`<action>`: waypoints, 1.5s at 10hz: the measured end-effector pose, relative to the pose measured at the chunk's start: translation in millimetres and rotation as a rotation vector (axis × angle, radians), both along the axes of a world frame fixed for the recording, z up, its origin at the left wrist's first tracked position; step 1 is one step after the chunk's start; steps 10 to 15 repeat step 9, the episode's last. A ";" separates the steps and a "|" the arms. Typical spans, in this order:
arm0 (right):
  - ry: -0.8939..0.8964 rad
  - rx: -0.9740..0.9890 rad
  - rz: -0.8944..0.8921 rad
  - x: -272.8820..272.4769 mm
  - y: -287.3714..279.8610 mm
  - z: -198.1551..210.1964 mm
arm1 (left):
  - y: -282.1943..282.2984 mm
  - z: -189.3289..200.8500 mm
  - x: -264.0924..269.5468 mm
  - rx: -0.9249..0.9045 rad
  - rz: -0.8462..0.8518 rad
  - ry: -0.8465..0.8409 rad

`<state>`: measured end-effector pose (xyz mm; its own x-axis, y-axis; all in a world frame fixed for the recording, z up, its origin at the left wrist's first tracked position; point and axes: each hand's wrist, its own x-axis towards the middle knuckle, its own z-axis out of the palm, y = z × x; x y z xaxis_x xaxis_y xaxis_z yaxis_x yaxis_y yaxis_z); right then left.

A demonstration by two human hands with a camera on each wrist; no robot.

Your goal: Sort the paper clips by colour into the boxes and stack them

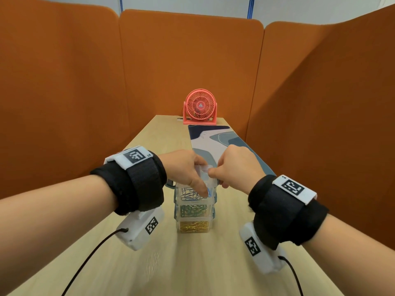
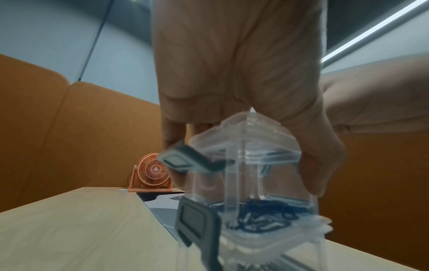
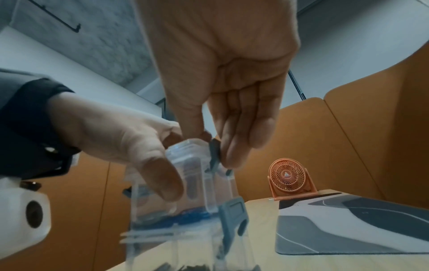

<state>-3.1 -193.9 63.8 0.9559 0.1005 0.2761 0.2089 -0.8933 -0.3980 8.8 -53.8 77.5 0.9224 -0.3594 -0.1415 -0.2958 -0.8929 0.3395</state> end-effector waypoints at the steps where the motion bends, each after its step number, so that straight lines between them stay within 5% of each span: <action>1: 0.088 0.074 0.008 -1.1 -2.3 -2.3 | 3.9 7.2 -4.3 0.039 0.002 0.067; 2: 0.243 0.186 0.026 -1.6 -8.3 -6.4 | 15.3 14.9 -4.5 0.149 0.175 0.038; 4: 0.410 0.196 0.151 -9.2 4.6 -12.4 | 22.9 17.8 0.0 -0.060 0.426 0.183; 5: 0.433 0.273 0.167 -10.4 15.2 -15.3 | 8.9 20.9 -0.5 -0.116 0.431 0.156; 7: 0.468 0.306 0.151 -9.8 25.1 -14.6 | 4.3 21.2 -2.0 0.091 0.390 0.057; 9: 0.494 0.437 0.194 -22.2 -2.2 -20.2 | 38.4 13.5 -2.5 -0.174 0.374 0.127; 15: 0.494 0.437 0.194 -22.2 -2.2 -20.2 | 38.4 13.5 -2.5 -0.174 0.374 0.127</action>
